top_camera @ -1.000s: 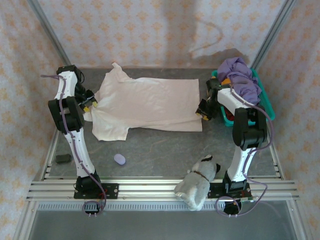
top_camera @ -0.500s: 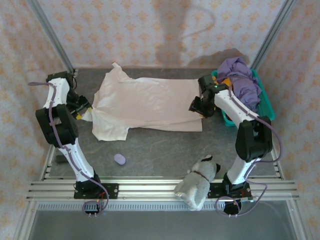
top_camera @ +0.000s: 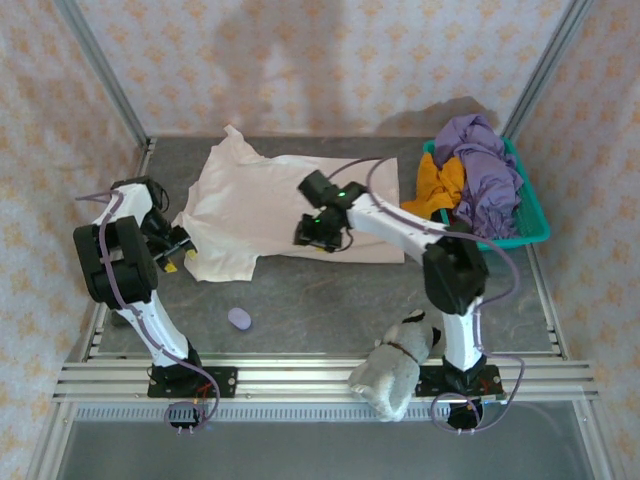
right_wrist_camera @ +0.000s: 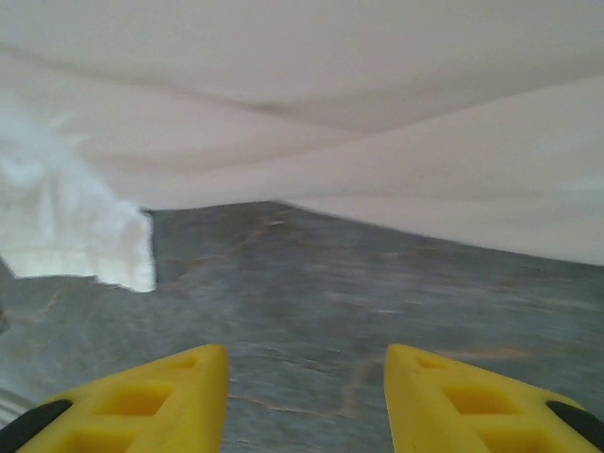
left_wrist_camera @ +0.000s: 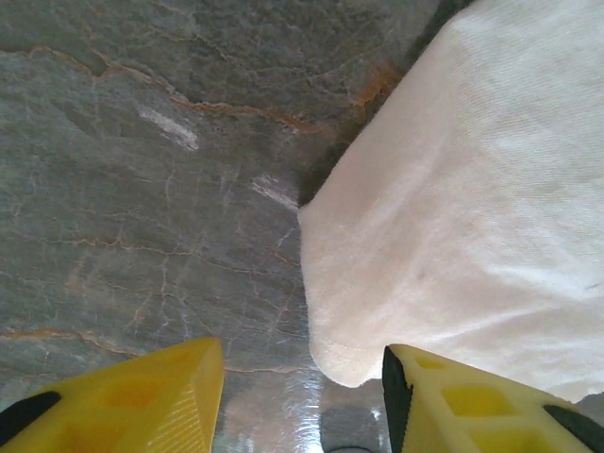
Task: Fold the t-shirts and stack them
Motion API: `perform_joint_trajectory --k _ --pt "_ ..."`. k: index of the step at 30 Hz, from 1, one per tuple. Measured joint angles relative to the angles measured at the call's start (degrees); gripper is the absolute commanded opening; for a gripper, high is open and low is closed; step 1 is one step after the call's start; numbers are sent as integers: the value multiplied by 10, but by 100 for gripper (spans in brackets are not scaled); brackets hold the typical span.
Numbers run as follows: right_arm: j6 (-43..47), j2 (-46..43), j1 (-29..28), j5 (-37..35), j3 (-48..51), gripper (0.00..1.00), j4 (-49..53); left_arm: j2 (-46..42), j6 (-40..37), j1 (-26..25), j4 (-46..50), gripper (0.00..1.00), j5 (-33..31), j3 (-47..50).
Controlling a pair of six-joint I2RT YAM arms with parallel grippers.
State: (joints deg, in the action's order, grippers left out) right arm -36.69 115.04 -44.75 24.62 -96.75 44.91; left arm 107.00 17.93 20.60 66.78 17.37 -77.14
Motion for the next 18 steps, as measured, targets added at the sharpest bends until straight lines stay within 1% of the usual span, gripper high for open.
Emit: perform_joint_trajectory --k 5,10,13,18 --pt "-21 109 -57 25 -106 44 -22 0 0 0 -21 38 7 12" --pt "-38 193 -85 45 -196 42 -25 1 -5 0 -38 37 10 27" --pt "-50 221 -95 54 -222 39 -27 7 -11 0 -45 36 18 36" --pt "-69 242 -101 63 -228 34 -30 21 -15 0 -57 33 24 40"
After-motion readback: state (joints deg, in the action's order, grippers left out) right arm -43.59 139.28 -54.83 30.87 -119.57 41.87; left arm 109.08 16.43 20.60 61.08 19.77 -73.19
